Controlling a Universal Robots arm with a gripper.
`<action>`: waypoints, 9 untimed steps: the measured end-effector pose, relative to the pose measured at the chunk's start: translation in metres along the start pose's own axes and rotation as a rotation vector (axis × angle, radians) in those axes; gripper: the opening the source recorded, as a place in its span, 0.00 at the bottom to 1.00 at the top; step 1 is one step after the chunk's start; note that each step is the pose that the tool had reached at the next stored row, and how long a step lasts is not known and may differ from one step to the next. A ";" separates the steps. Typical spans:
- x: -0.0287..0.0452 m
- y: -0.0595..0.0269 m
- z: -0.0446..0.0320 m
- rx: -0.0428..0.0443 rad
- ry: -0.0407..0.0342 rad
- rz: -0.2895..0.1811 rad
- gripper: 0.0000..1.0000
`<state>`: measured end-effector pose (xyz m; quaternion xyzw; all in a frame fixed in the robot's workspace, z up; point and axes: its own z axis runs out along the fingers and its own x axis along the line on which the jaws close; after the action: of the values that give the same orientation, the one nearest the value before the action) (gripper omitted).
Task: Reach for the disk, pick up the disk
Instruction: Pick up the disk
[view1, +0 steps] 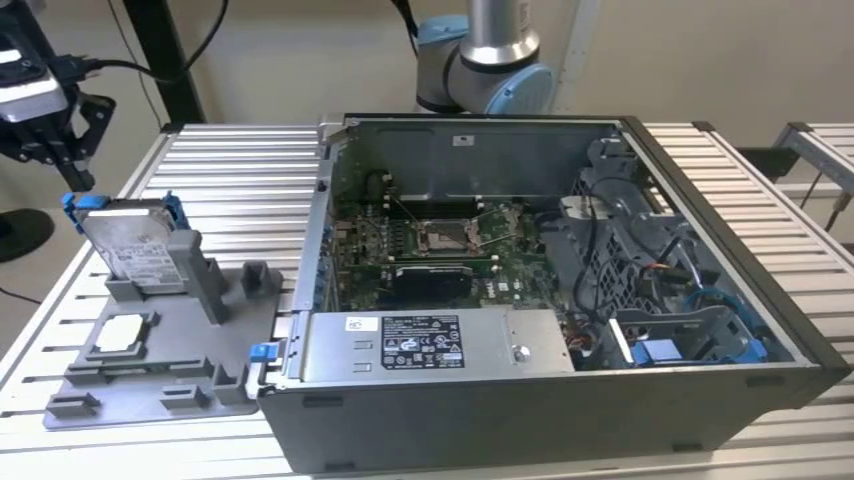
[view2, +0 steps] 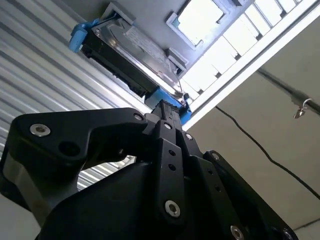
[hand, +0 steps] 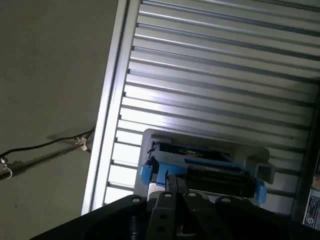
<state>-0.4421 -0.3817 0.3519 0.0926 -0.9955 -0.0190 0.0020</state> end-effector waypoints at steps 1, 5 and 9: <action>0.0000 0.0000 0.0000 0.0000 0.0005 -0.013 0.00; 0.0000 0.0000 0.0000 0.0001 0.0025 -0.067 0.00; 0.0000 0.0000 0.0000 0.0003 0.0047 -0.122 0.00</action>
<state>-0.4421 -0.3818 0.3519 0.1530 -0.9880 -0.0187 0.0032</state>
